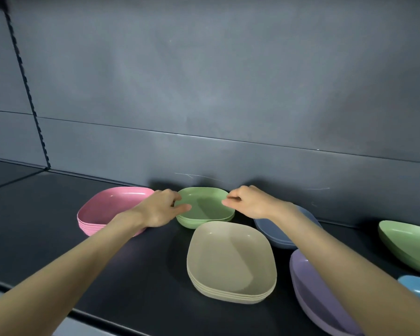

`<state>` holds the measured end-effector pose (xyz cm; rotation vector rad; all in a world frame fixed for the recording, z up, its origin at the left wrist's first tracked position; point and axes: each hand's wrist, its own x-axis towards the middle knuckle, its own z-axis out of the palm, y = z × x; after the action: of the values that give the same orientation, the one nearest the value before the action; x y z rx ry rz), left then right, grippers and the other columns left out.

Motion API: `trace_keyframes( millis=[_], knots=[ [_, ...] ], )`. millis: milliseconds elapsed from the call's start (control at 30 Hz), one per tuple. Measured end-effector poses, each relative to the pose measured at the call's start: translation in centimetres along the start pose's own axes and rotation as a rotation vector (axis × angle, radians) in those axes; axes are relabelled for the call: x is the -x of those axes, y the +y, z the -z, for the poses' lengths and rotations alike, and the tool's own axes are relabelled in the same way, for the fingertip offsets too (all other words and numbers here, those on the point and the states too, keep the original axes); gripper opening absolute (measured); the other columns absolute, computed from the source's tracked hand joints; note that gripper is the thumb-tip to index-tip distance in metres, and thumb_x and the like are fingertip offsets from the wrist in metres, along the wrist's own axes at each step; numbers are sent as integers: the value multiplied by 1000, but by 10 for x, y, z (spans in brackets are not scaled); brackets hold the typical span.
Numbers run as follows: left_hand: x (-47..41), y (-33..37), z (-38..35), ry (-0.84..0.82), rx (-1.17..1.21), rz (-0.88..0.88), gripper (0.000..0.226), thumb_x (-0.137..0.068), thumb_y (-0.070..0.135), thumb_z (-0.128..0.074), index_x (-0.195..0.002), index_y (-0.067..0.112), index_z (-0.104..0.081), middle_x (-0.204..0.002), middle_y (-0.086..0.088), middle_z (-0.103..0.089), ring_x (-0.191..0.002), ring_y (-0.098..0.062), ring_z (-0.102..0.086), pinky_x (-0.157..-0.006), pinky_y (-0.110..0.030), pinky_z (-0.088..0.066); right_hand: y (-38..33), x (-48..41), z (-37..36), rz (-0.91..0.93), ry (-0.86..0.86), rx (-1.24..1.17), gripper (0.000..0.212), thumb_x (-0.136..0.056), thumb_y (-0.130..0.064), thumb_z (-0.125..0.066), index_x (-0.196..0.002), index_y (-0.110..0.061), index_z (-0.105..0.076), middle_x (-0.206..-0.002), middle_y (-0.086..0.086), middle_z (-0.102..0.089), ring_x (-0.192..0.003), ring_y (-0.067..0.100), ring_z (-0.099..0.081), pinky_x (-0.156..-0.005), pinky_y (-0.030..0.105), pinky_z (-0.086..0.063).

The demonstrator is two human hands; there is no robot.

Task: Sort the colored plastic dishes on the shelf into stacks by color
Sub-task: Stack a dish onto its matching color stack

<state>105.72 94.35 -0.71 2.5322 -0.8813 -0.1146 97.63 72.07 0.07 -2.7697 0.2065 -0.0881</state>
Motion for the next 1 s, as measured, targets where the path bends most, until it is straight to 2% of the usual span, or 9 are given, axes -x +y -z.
trace_keyframes(
  millis=[67, 133, 233, 333, 433, 533, 667, 833, 1000],
  knots=[
    [3, 2, 0, -5, -16, -21, 37, -94, 41, -53, -113, 9, -60, -96, -8, -63, -95, -27, -55, -82, -32, -41, 1, 5, 2, 5, 22, -14, 36, -95, -40, -49, -106, -9, -66, -96, 11, -66, -89, 22, -54, -82, 34, -45],
    [7, 12, 3, 47, -53, -70, 47, -93, 37, -55, -132, 10, -51, -124, -10, -60, -116, -28, -52, -93, -30, -39, 5, 18, 10, 9, 79, -35, 32, -95, -38, -52, -113, -14, -64, -110, 8, -64, -106, 21, -53, -91, 34, -43],
    [8, 39, 9, 144, -78, -208, 43, -92, 34, -56, -131, 15, -53, -131, -2, -56, -124, -26, -50, -100, -32, -40, 17, 43, 31, -3, 178, 8, 39, -94, -36, -55, -126, -16, -57, -133, 6, -52, -127, 21, -41, -105, 33, -34],
    [11, 85, 10, 193, -142, -355, 48, -93, 36, -55, -136, 17, -47, -141, -2, -48, -129, -25, -45, -107, -37, -35, 38, 82, 60, -24, 275, 71, 40, -92, -32, -59, -128, -14, -56, -137, 4, -50, -130, 21, -39, -109, 34, -31],
    [16, 139, 2, 221, -206, -500, 53, -93, 39, -54, -140, 19, -42, -145, -5, -42, -134, -24, -37, -110, -39, -31, 62, 130, 91, -67, 357, 154, 43, -90, -31, -61, -129, -13, -55, -138, 5, -49, -129, 23, -42, -108, 31, -31],
    [27, 197, -17, 236, -244, -619, 54, -93, 39, -53, -142, 20, -38, -146, -5, -40, -137, -22, -32, -111, -35, -26, 92, 187, 116, -143, 407, 229, 46, -91, -32, -60, -132, -14, -52, -143, 5, -45, -132, 23, -40, -108, 30, -28],
    [50, 268, -53, 235, -251, -731, 56, -93, 41, -53, -142, 21, -37, -143, -3, -44, -132, -22, -37, -108, -34, -29, 138, 266, 135, -241, 438, 278, 47, -91, -36, -59, -134, -17, -50, -147, 3, -40, -133, 26, -38, -110, 35, -30],
    [88, 349, -108, 226, -198, -759, 57, -92, 42, -53, -143, 22, -37, -141, -2, -46, -130, -22, -40, -105, -34, -31, 192, 358, 149, -311, 437, 305, 47, -90, -35, -61, -132, -17, -51, -143, 5, -43, -128, 27, -42, -105, 38, -37],
    [126, 407, -164, 197, -115, -730, 54, -91, 42, -54, -140, 22, -40, -140, 0, -47, -129, -21, -40, -104, -34, -32, 244, 434, 152, -327, 435, 274, 46, -90, -30, -61, -133, -14, -52, -140, 4, -46, -127, 24, -44, -101, 29, -32]
  ],
)
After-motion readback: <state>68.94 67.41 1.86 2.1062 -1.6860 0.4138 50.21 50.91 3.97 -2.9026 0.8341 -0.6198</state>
